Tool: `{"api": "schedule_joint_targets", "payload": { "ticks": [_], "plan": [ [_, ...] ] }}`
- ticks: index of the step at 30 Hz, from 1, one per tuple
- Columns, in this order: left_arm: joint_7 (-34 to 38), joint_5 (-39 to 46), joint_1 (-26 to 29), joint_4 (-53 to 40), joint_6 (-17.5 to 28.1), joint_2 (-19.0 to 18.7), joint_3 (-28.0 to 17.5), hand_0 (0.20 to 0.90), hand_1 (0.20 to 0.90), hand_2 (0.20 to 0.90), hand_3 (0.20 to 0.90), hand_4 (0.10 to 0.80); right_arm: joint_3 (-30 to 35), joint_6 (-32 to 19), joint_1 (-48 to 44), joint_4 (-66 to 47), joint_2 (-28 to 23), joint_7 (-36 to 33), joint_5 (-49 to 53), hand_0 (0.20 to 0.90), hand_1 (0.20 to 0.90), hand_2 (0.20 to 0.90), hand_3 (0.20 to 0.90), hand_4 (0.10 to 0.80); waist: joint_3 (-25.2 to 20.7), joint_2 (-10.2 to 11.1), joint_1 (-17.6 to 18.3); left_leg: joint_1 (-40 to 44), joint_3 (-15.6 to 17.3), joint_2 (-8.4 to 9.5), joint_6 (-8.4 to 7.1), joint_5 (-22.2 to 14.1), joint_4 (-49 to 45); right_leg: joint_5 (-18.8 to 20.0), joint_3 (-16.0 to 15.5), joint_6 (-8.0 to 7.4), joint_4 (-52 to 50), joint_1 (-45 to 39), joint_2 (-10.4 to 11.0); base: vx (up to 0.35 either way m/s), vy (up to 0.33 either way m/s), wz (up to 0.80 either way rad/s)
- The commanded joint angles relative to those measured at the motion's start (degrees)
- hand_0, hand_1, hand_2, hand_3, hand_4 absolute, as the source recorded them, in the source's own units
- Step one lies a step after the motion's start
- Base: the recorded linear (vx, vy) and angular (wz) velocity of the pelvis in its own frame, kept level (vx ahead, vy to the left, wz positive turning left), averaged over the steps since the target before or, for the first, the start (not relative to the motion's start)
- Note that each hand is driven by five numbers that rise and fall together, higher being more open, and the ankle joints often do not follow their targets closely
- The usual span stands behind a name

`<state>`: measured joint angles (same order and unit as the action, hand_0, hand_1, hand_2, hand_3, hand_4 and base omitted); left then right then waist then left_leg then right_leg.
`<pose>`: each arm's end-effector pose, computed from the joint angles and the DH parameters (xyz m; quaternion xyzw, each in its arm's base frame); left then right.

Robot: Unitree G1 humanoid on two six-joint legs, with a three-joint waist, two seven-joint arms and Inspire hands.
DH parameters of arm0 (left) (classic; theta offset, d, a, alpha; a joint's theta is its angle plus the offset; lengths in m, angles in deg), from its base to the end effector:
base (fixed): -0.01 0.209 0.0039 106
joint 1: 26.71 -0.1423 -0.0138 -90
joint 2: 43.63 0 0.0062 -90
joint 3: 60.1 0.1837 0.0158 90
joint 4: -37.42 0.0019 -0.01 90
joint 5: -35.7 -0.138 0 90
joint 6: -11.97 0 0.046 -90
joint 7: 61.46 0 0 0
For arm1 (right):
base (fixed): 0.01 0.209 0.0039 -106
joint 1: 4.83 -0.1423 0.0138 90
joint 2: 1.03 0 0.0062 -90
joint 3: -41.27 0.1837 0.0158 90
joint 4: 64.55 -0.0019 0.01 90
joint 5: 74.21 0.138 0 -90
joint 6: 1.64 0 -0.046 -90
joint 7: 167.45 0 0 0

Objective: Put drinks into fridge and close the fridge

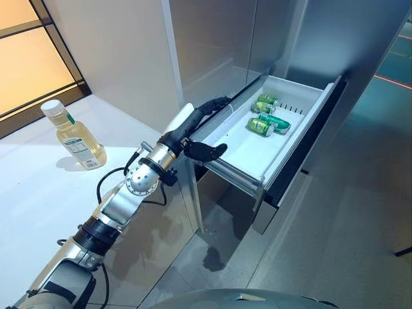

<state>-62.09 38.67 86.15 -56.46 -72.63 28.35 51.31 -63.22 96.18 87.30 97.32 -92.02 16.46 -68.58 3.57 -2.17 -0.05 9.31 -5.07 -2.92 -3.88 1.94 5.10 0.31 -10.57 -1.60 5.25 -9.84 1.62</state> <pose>0.2543 0.1616 0.1371 0.2808 -0.2096 -0.2043 0.9140 0.0459 -0.2406 -0.1162 -0.1265 0.6623 -0.0003 0.7385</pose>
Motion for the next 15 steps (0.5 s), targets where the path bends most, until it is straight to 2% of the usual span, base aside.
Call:
{"api": "schedule_joint_targets", "payload": {
  "ticks": [1,4,5,6,7,9,10,11,13,15],
  "plan": [
    [5.1,4.4,11.9,-4.5,1.7,-3.1,-7.4,0.9,0.9,0.9,0.9,0.8,-1.7,-0.9,-1.7,1.0,4.0,0.7,2.1,0.9,0.9,0.9,0.9,0.8,-1.2,1.8,-0.9,-1.6,0.5,6.53,5.98,-3.4,-0.3,-1.1,3.2,-1.2,-3.0,2.1,-0.8,0.0,0.0,0.0],
    [6.3,5.1,13.3,-4.0,0.6,-4.8,-9.4,0.9,0.9,0.9,0.9,0.8,-1.8,-0.8,-1.9,1.2,3.8,0.7,2.1,0.9,0.9,0.9,0.9,0.8,-1.5,1.6,-1.0,-1.7,0.5,6.52,5.82,-3.3,-0.3,-1.2,3.3,-1.1,-3.0,2.1,-0.8,-0.01,0.003,0.0],
    [6.5,0.5,13.6,-3.6,7.0,-5.5,-9.8,0.9,0.9,0.9,0.9,0.8,-1.8,-0.7,-2.0,1.2,3.7,0.8,2.1,0.9,0.9,0.9,0.9,0.8,-1.6,1.6,-1.0,-2.2,0.5,6.58,5.8,-2.6,-0.3,-0.8,3.2,-1.09,-3.1,2.6,-0.7,0.0,0.0,0.0],
    [6.4,0.2,11.8,-6.2,6.6,-5.8,-11.3,0.9,0.9,0.9,0.9,0.8,-1.2,-1.3,-1.7,1.5,4.0,0.7,2.2,0.9,0.9,0.9,0.9,0.8,-1.6,1.9,-1.6,-2.0,0.5,6.55,5.76,-3.3,-0.2,-1.2,3.2,-1.04,-2.8,2.2,-0.8,-0.059,-0.009,-0.01],
    [6.3,-1.8,10.0,-6.8,8.4,-5.9,-12.3,0.9,0.9,0.9,0.9,0.8,-0.8,-1.5,-1.4,1.3,4.2,0.4,2.3,0.9,0.9,0.9,0.9,0.8,-1.4,1.9,-1.9,-2.4,0.0,6.66,5.88,-2.7,-0.3,-0.9,3.0,-1.0,-3.0,2.6,-0.6,-0.036,-0.015,0.0],
    [4.4,-1.4,5.2,-8.3,12.3,-6.7,-15.3,0.9,0.9,0.9,0.9,0.8,-0.1,-1.2,-1.1,0.6,4.3,0.0,2.9,0.9,0.9,0.9,0.9,0.8,-1.2,1.9,-2.7,-2.6,-0.5,6.77,5.73,-2.6,-0.3,-0.9,2.5,-0.98,-2.8,2.4,-0.5,-0.042,0.0,0.06],
    [4.5,-1.0,1.5,-8.9,15.7,-7.0,-17.6,0.9,0.9,0.9,0.9,0.8,0.1,-1.3,-0.6,0.2,4.2,-0.1,3.6,0.9,0.9,0.9,0.9,0.8,-1.0,2.0,-3.2,-2.6,-0.9,6.81,5.66,-2.6,-0.3,-0.9,2.1,-0.92,-2.7,2.2,-0.4,-0.034,0.007,0.1],
    [3.8,-0.6,-5.0,-9.2,22.5,-7.3,-21.5,0.9,0.9,0.9,0.9,0.8,1.3,-1.2,0.3,-0.8,4.2,-0.4,3.9,0.9,0.9,0.9,0.9,0.8,-0.6,2.0,-4.2,-2.7,-1.4,6.81,5.57,-2.5,-0.4,-0.8,1.5,-0.94,-2.6,2.0,-0.2,-0.044,0.006,0.11],
    [3.9,-0.1,-14.5,-10.7,30.5,-7.0,-27.4,0.9,0.9,0.9,0.9,0.8,3.5,-0.8,1.7,-2.7,4.0,-0.5,4.3,0.9,0.9,0.9,0.9,0.8,0.0,2.0,-5.8,-2.9,-2.3,6.92,5.47,-2.2,-0.5,-0.7,0.5,-0.81,-2.8,1.8,0.0,-0.044,-0.002,0.07],
    [5.0,-0.2,-17.2,-12.0,31.1,-6.4,-29.8,0.9,0.9,0.9,0.9,0.8,4.0,-1.1,2.1,-2.7,4.1,-0.6,5.0,0.9,0.9,0.9,0.9,0.8,0.2,2.1,-6.5,-2.8,-2.8,7.05,5.42,-2.1,-0.5,-0.7,0.0,-0.78,-2.8,1.5,0.1,0.0,-0.012,0.17]
  ]
}}
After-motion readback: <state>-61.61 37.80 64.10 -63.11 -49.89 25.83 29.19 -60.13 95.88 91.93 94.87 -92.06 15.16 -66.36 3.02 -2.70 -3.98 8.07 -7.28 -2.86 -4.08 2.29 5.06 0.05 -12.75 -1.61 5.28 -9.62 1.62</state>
